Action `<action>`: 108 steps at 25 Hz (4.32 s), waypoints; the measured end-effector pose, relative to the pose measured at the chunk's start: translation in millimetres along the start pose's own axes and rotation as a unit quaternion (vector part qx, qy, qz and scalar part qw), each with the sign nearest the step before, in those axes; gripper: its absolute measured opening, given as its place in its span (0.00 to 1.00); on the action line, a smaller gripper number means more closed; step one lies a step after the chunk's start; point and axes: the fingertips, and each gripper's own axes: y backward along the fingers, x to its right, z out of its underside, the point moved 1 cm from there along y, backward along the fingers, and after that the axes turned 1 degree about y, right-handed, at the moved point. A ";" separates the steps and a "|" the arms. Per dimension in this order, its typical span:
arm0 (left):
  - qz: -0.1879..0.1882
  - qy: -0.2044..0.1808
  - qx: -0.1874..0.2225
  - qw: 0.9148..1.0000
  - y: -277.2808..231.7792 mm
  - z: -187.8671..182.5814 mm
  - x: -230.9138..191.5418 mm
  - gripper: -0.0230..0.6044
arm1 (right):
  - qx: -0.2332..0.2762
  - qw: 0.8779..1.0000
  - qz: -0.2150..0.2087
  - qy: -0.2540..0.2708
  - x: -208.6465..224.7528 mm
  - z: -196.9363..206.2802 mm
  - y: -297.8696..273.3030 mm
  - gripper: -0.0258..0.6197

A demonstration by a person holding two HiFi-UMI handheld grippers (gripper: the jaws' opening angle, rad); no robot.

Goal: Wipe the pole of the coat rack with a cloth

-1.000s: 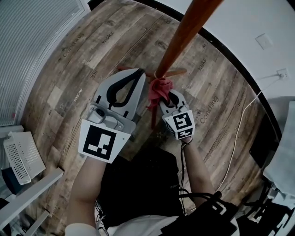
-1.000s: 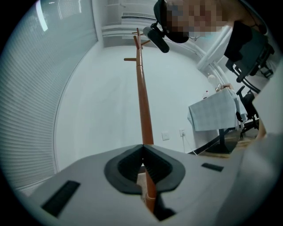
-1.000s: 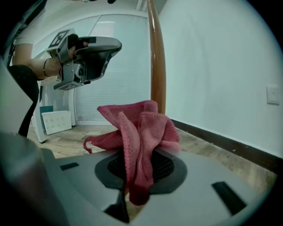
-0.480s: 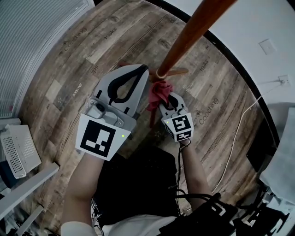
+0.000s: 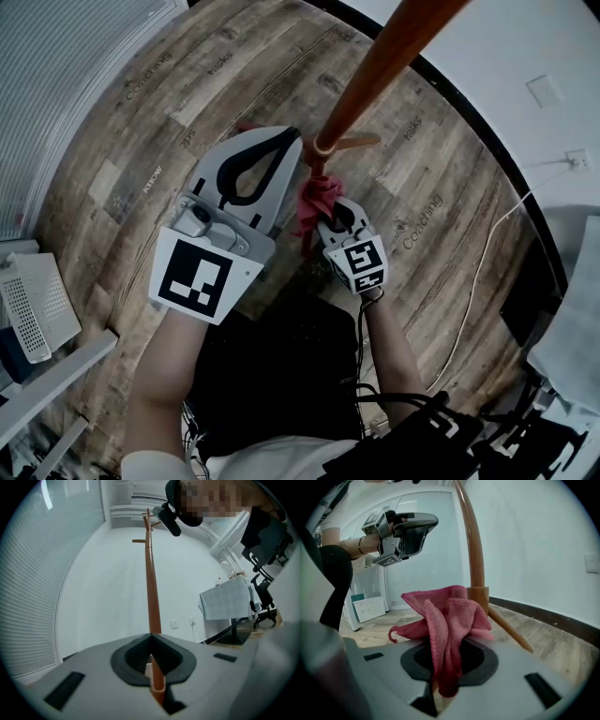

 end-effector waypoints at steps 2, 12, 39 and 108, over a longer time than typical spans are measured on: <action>0.001 -0.002 -0.002 1.000 -0.8 0.8 0.2 0.06 | -0.005 1.000 -0.004 -0.004 -2.6 5.2 1.4 0.18; 0.003 -0.003 -0.001 1.000 -2.4 -0.7 1.3 0.06 | -0.039 0.998 -0.034 -0.030 -26.1 41.4 6.5 0.18; -0.016 0.014 0.012 1.000 2.0 -7.3 -7.4 0.06 | -0.173 0.978 -0.110 -0.045 -80.9 132.2 21.3 0.18; 0.012 0.031 -0.009 0.999 -18.0 20.7 -6.9 0.06 | -0.035 0.994 0.096 0.025 117.8 -13.3 -17.0 0.18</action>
